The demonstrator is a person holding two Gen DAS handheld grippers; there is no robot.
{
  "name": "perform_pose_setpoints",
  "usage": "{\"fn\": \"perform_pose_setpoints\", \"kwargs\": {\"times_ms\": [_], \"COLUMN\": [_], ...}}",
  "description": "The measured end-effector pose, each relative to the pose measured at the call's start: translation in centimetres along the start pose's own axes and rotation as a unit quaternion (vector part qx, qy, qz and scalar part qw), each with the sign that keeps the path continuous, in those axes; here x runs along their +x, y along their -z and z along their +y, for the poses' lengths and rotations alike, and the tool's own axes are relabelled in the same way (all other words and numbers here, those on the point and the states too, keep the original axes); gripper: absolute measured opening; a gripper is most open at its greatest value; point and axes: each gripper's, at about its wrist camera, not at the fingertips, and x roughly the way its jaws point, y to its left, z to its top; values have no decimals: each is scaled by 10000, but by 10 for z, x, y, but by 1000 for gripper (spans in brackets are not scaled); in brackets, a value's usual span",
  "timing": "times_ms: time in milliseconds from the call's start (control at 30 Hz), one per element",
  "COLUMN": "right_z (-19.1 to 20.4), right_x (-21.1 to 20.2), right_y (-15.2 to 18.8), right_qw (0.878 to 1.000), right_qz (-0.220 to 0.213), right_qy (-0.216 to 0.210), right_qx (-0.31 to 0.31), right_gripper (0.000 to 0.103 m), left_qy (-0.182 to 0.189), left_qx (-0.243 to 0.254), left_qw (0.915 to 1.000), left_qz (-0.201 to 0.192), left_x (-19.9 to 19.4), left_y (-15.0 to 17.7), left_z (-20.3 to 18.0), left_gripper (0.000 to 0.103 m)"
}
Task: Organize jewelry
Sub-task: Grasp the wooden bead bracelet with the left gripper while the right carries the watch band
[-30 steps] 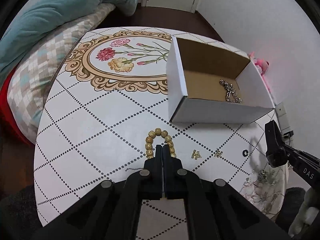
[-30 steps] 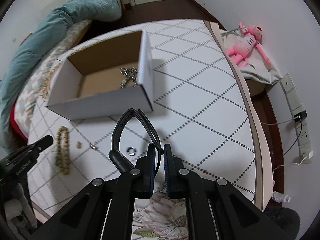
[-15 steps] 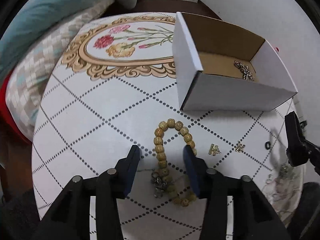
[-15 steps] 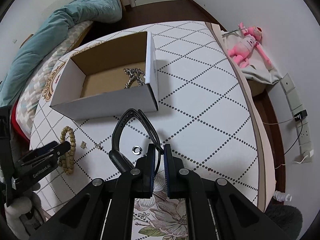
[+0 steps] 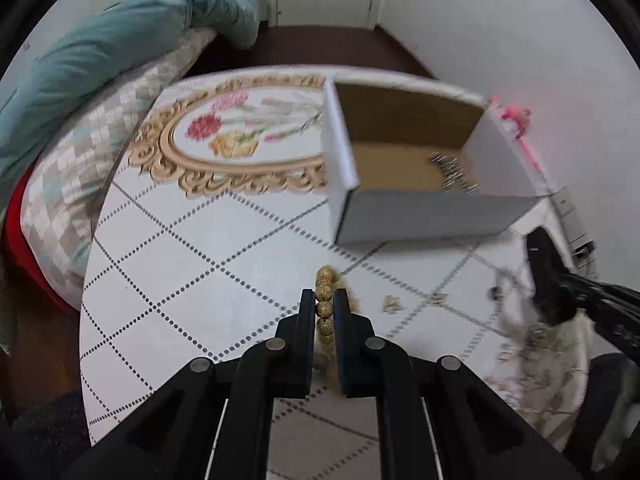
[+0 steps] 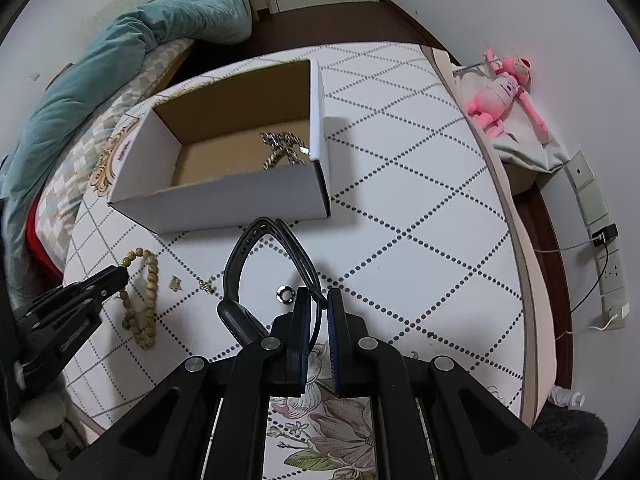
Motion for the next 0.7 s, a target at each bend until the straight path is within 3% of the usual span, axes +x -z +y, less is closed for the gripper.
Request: {"fn": "perform_pose_setpoints", "kwargs": {"times_ms": [200,400,533,700], "right_z": [4,19,29,40], "right_x": [-30,-61,-59,-26], "right_y": [-13,-46,-74,-105], "right_qw": [9994,9972,9966,9975], "right_qz": [-238,-549,-572,-272], "right_qy": [-241,-467,-554,-617], "right_qx": [-14,-182,-219,-230], "right_gripper": [9,9,9,9], "left_qy": [411,747,812,691], "left_qx": [-16,-16,-44,54], "left_qw": [9983,9935,9930,9956], "left_qz": [-410,-857,-856,-630], "left_x": [-45,-77,-70,-39], "left_y": [-22,-75,-110,-136], "left_z": [-12,-22,-22,-20], "left_gripper": [6,6,6,6]}}
